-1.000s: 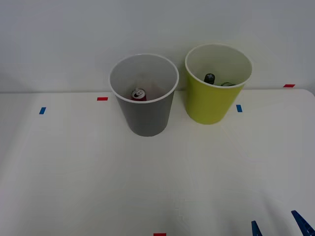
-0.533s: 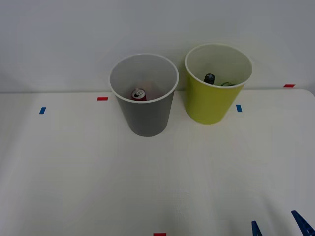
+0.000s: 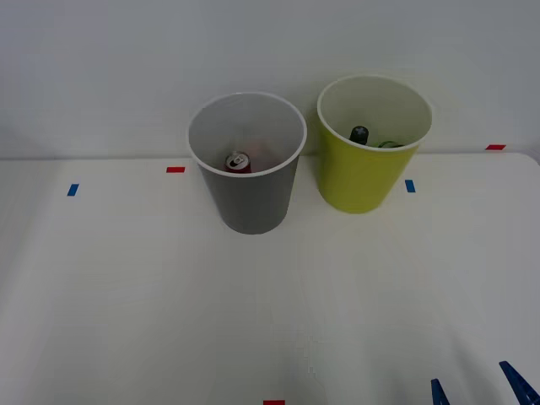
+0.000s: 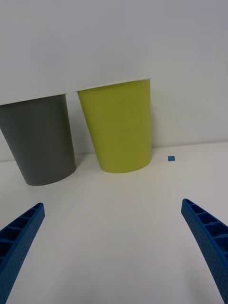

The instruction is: Put cans in the gray bin, plastic bottles in the light green bin

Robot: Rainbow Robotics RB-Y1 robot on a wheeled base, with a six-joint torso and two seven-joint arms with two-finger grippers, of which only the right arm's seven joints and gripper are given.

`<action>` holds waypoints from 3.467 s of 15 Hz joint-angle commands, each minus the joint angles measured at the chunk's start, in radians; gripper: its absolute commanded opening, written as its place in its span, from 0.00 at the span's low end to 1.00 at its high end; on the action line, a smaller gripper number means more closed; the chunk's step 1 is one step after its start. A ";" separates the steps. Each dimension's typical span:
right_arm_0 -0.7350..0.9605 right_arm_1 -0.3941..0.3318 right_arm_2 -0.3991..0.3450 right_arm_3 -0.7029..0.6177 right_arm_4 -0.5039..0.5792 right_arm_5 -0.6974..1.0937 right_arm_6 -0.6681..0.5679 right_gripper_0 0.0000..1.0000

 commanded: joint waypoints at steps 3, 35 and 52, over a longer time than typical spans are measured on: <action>0.000 0.000 0.000 0.000 0.000 0.000 0.000 1.00; 0.000 0.000 0.000 0.000 0.000 0.000 0.000 1.00; 0.000 0.000 0.000 0.000 0.000 0.000 0.000 1.00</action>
